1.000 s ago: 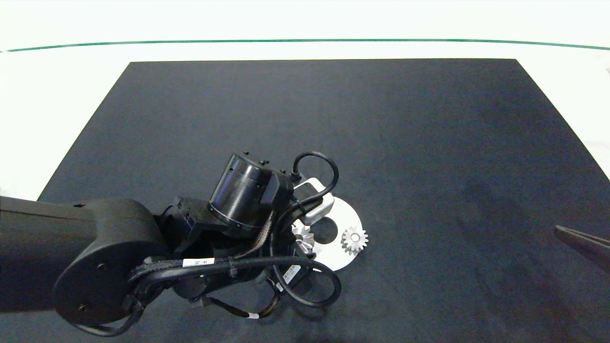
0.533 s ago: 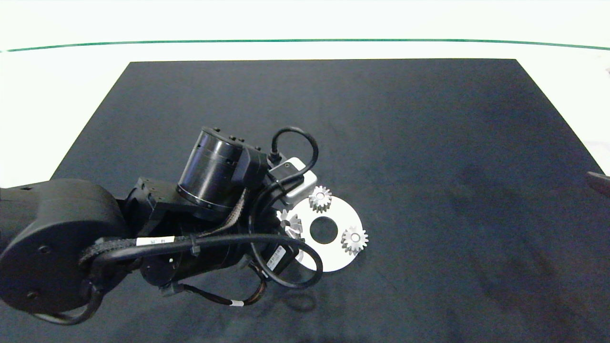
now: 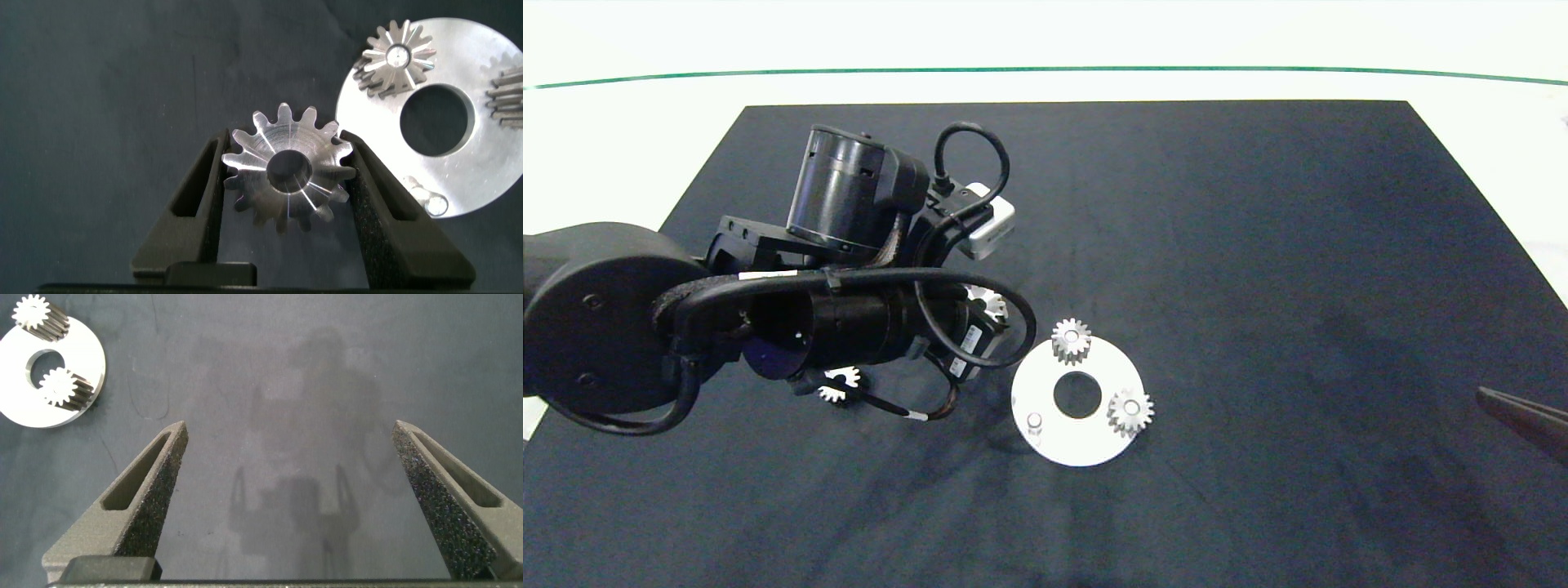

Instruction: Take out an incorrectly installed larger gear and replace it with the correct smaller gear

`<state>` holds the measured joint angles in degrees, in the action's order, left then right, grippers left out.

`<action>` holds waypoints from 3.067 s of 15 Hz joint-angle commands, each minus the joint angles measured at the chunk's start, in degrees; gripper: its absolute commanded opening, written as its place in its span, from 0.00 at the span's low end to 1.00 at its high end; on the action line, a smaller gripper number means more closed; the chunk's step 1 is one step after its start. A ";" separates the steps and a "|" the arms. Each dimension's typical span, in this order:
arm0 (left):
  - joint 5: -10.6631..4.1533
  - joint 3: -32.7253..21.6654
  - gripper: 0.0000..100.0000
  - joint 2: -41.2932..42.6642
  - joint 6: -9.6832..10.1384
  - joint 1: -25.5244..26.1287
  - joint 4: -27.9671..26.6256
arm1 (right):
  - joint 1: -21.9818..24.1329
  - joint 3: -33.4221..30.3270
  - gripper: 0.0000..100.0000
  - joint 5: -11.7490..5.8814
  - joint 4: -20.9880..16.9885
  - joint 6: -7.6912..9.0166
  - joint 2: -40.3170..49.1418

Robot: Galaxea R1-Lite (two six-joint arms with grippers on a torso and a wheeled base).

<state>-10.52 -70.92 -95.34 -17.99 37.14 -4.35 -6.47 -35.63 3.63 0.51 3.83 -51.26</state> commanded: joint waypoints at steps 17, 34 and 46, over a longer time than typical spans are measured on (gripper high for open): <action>2.87 -1.94 1.00 -5.82 -2.05 -9.11 -1.10 | -0.03 0.04 1.00 0.06 0.10 -0.05 -0.42; 6.04 1.23 1.00 6.22 1.82 -22.20 -16.57 | -0.03 0.13 1.00 0.06 -0.07 -0.05 0.37; 9.55 4.66 1.00 6.31 6.66 -26.95 -20.35 | -0.03 1.09 1.00 -0.03 0.02 0.04 0.20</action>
<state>-0.88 -66.40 -88.78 -11.48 10.11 -24.55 -6.47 -34.56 3.57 0.51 3.83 -50.88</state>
